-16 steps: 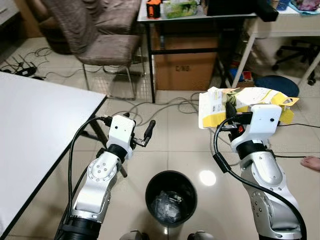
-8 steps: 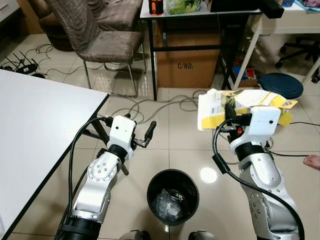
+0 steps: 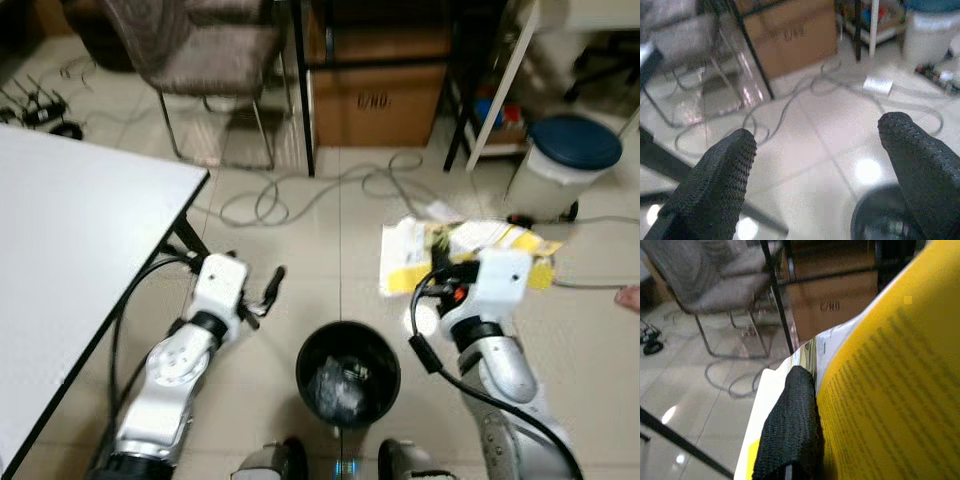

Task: Picking trash to rubbish bin

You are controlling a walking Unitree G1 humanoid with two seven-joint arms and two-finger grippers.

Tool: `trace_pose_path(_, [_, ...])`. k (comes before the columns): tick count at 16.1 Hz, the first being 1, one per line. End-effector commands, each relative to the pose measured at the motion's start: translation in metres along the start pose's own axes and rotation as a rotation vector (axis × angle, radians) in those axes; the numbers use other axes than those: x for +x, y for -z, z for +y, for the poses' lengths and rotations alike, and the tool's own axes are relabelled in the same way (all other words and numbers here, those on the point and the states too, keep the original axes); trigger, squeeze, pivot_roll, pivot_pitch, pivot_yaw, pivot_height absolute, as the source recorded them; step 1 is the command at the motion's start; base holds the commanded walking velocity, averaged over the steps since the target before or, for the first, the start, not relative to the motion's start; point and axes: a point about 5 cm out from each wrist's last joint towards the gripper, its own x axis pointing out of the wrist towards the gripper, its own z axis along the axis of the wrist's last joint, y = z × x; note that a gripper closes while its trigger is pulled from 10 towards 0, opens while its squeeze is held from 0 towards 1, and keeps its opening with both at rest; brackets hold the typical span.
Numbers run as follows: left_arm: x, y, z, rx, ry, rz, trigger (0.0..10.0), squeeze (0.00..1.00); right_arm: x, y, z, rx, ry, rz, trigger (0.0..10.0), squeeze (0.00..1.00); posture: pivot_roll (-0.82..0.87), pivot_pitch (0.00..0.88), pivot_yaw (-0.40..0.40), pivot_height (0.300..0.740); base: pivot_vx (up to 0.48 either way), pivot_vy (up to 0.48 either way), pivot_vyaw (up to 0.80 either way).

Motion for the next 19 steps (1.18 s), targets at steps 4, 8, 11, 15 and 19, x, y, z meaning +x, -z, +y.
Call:
trace_pose_path(4, [-0.024, 0.035, 0.012, 0.036, -0.005, 0.121, 10.0, 0.00, -0.009, 0.028, 0.008, 0.032, 0.015, 0.080, 0.0, 0.00, -0.04, 0.312, 0.109, 0.740, 0.000, 0.000, 0.00])
trace_pose_path(8, [-0.037, 0.045, 0.022, 0.056, -0.008, 0.155, 10.0, 0.00, -0.021, 0.055, 0.010, 0.060, 0.025, 0.173, 0.0, 0.00, -0.02, 0.340, 0.103, 0.740, 0.000, 0.000, 0.00])
trace_pose_path(11, [-0.044, 0.045, 0.025, 0.061, -0.003, 0.157, 10.0, 0.00, -0.026, 0.059, 0.011, 0.061, 0.019, 0.189, 0.0, 0.00, -0.02, 0.348, 0.098, 0.740, 0.000, 0.000, 0.00])
trace_pose_path(15, [-0.047, 0.049, 0.020, 0.057, 0.001, 0.161, 10.0, 0.00, -0.030, 0.064, 0.011, 0.076, 0.020, 0.207, 0.0, 0.00, -0.02, 0.349, 0.093, 0.740, 0.000, 0.000, 0.00])
trace_pose_path(19, [-0.047, 0.049, 0.020, 0.057, 0.007, 0.163, 10.0, 0.00, -0.031, 0.064, 0.010, 0.082, 0.025, 0.204, 0.0, 0.00, -0.03, 0.346, 0.094, 0.740, 0.000, 0.000, 0.00])
